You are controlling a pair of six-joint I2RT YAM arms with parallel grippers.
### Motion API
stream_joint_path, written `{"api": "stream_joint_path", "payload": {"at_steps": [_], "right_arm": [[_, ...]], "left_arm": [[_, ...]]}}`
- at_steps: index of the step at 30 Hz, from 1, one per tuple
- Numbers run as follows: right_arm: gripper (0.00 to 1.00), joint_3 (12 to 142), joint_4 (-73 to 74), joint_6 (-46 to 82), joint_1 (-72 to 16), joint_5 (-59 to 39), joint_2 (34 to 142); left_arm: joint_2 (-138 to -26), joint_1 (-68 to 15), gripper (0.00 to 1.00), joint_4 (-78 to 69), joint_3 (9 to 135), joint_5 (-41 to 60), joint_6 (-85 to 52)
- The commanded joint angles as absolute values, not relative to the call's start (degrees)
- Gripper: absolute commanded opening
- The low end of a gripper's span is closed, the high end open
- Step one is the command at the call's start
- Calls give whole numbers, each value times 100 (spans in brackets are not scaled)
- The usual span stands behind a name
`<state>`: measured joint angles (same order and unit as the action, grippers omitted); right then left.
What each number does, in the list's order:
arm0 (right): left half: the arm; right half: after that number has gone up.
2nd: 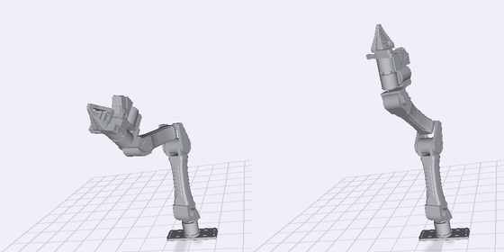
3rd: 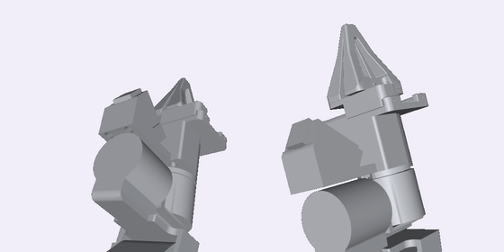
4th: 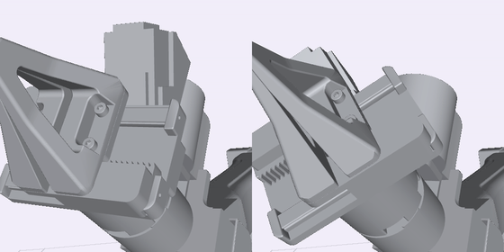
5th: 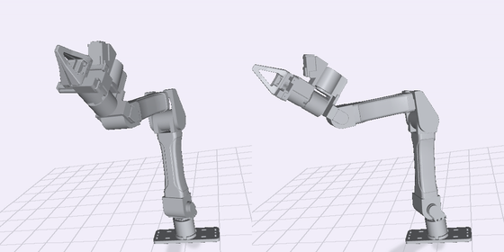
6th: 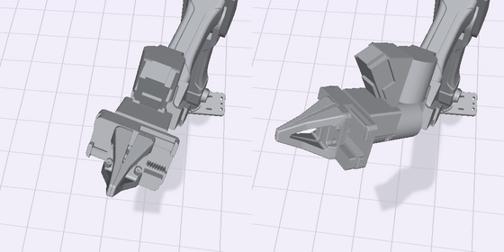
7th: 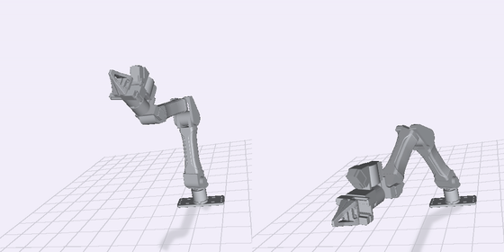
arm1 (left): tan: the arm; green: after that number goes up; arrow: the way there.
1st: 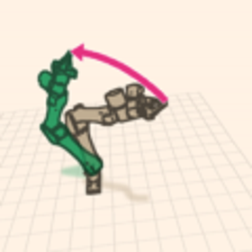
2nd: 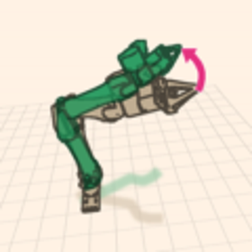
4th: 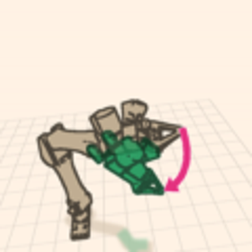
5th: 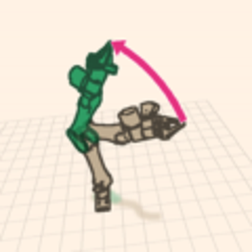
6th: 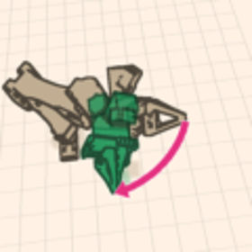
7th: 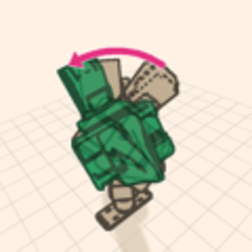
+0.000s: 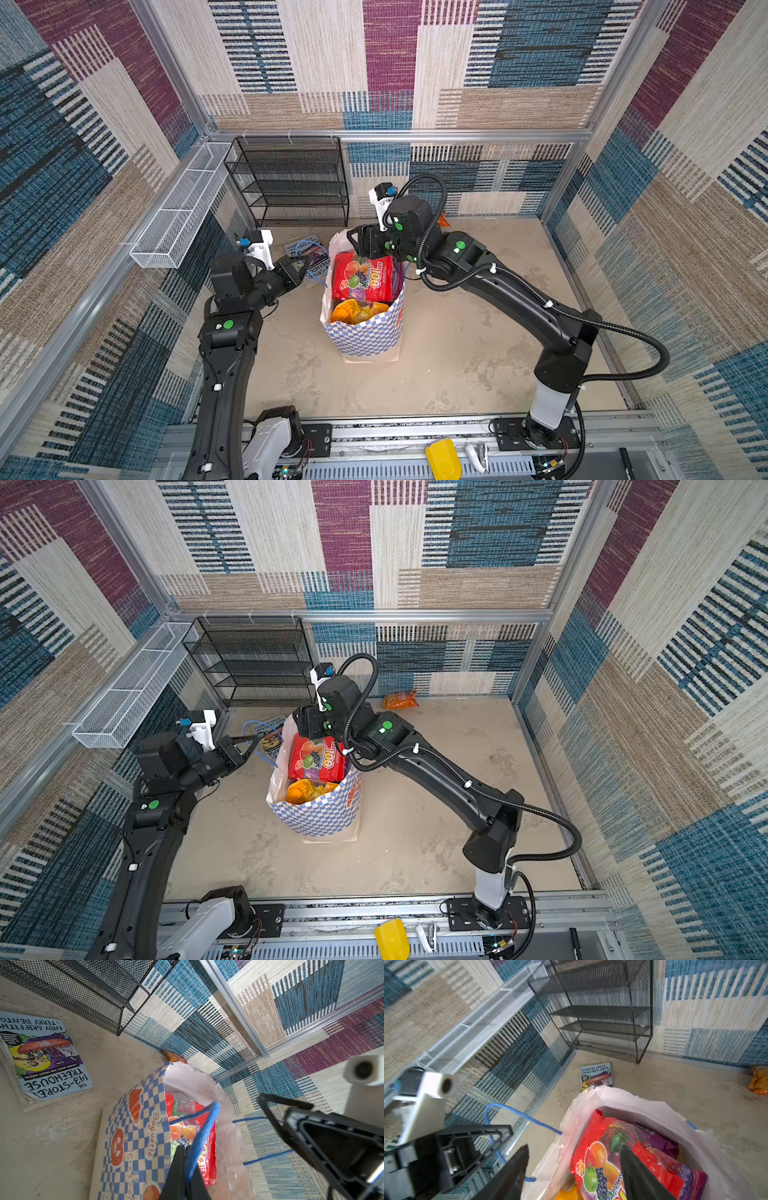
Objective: Place the snacks into the paper bag
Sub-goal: 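Lower the red gummy bag into the paper bag and open the right gripper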
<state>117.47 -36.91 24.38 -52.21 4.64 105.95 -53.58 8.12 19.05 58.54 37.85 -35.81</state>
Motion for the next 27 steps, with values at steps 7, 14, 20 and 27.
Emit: {"api": "stream_joint_path", "payload": {"at_steps": [7, 14, 20, 27], "right_arm": [[89, 11595, -4072, 2936, -5238, 267, 11241], [93, 11592, -4156, 3322, -5214, 154, 11687], [93, 11600, -3642, 3107, -5168, 6, 11173], [100, 12472, -3555, 2207, -5016, -67, 10401]], "left_arm": [[-5355, 825, 0, 1714, 5845, 3831, -3656], [-5352, 835, 0, 1727, 5853, 3832, -3658], [-5315, 844, 0, 1749, 5854, 3779, -3628], [-5292, 853, 0, 1784, 5869, 3786, -3627]]}}
